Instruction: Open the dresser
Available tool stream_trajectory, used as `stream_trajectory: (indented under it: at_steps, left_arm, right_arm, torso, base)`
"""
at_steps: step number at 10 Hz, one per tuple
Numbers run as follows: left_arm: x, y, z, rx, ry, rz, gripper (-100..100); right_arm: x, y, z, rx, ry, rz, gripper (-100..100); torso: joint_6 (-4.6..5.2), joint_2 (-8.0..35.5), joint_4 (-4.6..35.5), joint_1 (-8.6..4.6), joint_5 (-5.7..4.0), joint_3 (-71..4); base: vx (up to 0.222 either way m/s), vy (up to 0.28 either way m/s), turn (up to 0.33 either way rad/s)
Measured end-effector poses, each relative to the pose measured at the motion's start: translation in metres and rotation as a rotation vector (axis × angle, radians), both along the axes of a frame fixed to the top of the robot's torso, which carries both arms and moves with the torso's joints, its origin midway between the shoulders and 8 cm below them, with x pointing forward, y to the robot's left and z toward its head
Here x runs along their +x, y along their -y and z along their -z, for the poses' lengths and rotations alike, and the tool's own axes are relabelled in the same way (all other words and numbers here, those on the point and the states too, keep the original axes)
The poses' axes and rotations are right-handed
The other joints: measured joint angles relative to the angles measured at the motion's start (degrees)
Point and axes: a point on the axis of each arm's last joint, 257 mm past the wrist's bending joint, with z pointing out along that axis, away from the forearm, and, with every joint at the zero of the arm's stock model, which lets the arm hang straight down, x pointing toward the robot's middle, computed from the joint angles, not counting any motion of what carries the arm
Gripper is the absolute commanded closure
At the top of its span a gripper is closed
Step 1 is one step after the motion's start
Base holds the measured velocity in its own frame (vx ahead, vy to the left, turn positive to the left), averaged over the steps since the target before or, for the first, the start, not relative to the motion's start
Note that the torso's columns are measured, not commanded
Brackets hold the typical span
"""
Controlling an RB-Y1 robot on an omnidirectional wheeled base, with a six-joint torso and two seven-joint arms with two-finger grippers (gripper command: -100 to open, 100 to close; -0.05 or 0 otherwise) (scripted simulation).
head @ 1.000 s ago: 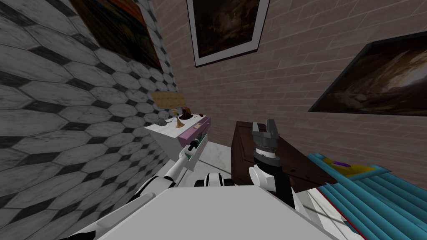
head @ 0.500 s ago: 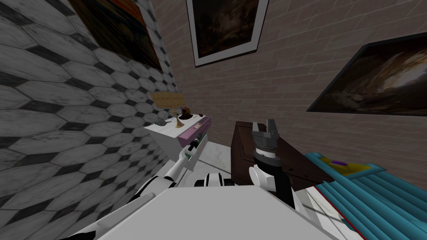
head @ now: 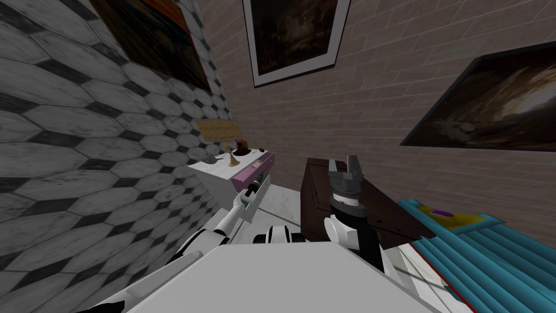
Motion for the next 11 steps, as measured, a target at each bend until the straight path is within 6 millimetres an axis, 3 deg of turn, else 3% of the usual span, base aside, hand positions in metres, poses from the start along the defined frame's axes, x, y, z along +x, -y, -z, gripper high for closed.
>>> stream_trajectory:
  at_steps: [6,9,11]
  left_arm:
    - [0.001,0.01,-0.006,-0.001,0.009,0.011,100]
    - [-0.001,0.009,-0.001,0.002,0.002,0.007,100]
    - [-0.002,0.013,0.002,0.001,-0.002,0.01,100]
  right_arm:
    - [0.0,0.0,0.0,0.0,0.0,0.0,0]
    - [0.0,0.0,0.0,0.0,0.0,0.0,0]
    - [0.0,0.0,0.0,0.0,0.0,0.0,0]
  torso:
    - [0.03,0.2,0.17,0.02,-0.02,0.13]
    - [0.34,-0.22,0.12,-0.5,-0.15,-0.11]
    - [0.32,-0.33,0.18,-0.16,-0.08,-0.17]
  base:
    - [-0.024,-0.03,0.029]
    - [-0.049,-0.14,-0.049]
    - [-0.042,-0.126,-0.008]
